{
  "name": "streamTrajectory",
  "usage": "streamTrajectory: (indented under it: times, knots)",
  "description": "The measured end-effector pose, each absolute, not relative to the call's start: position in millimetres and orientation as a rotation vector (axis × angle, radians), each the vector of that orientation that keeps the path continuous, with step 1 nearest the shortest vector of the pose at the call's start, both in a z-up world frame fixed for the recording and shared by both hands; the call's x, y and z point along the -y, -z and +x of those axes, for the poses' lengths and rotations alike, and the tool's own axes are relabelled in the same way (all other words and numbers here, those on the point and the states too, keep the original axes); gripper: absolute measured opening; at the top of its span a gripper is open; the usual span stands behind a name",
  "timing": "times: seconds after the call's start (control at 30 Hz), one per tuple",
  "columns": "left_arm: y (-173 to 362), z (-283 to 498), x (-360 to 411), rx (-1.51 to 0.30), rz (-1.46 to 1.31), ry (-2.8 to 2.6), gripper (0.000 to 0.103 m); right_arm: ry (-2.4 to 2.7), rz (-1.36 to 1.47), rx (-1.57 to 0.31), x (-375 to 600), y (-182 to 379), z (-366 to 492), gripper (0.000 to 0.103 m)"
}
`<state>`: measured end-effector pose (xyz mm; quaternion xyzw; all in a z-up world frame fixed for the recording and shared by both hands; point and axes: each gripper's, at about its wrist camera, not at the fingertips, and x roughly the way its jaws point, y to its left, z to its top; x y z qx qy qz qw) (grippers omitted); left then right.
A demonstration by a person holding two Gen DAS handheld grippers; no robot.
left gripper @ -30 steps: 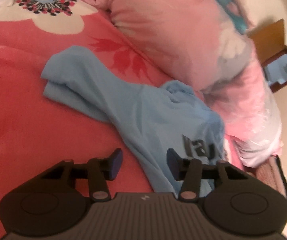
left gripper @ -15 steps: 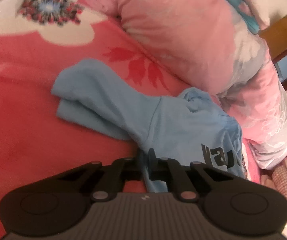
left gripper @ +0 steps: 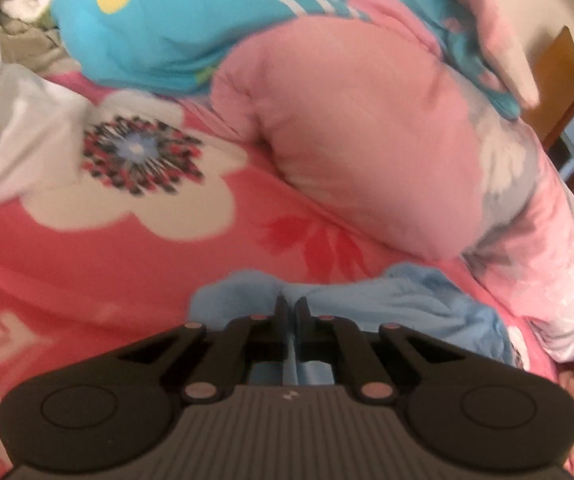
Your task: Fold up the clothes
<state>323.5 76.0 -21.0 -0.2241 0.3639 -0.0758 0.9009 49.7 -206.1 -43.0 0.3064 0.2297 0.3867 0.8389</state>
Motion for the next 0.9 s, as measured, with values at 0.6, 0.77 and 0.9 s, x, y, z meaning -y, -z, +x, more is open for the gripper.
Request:
streamTrajectory:
  times: [0.6, 0.77, 0.9]
  knots:
    - [12.4, 274.6, -130.1, -0.825, -0.397, 0.271, 0.051, -0.793, 0.767, -0.623, 177.9, 59.5, 98.9, 0.003]
    - [-1.0, 222.8, -136.1, -0.816, -0.385, 0.334, 0.052, -0.781, 0.704, -0.659, 152.1, 62.7, 94.8, 0.004]
    - [-11.0, 187.7, -144.0, -0.826, -0.364, 0.358, 0.052, -0.706, 0.512, -0.742, 116.5, 71.6, 90.5, 0.007]
